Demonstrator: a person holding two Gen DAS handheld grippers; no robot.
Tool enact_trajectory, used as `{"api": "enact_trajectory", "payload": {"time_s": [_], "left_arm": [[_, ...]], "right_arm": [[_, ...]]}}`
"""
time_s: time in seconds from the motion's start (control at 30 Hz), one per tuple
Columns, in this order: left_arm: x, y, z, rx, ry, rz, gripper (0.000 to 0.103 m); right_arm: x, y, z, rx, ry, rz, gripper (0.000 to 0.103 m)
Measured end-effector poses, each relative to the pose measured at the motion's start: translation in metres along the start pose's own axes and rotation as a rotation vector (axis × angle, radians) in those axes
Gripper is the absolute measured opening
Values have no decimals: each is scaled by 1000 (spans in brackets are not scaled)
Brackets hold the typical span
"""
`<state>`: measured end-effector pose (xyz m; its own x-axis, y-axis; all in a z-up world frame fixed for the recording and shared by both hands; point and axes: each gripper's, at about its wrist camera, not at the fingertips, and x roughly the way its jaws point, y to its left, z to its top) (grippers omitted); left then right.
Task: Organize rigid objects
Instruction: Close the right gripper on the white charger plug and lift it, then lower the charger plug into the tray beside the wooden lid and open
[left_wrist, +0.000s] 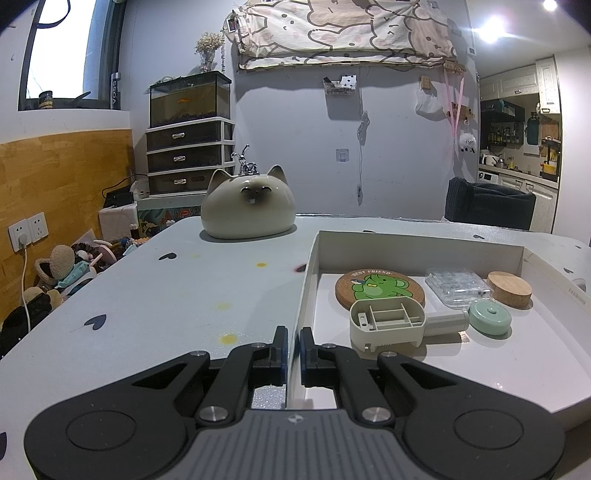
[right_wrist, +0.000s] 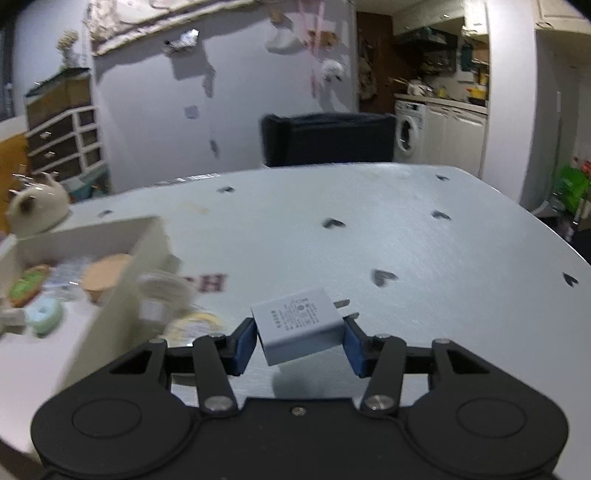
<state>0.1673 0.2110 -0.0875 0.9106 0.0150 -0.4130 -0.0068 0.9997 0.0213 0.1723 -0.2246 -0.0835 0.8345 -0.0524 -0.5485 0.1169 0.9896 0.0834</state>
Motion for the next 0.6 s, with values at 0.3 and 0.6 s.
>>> {"api": "enact_trajectory", "payload": {"time_s": [0.3, 0.6], "left_arm": [[-1, 0, 0, 5, 0, 3, 6], [-1, 0, 0, 5, 0, 3, 6]], "right_arm": [[-23, 70, 22, -130, -46, 234, 51], [-1, 141, 21, -339, 42, 353, 52]]}}
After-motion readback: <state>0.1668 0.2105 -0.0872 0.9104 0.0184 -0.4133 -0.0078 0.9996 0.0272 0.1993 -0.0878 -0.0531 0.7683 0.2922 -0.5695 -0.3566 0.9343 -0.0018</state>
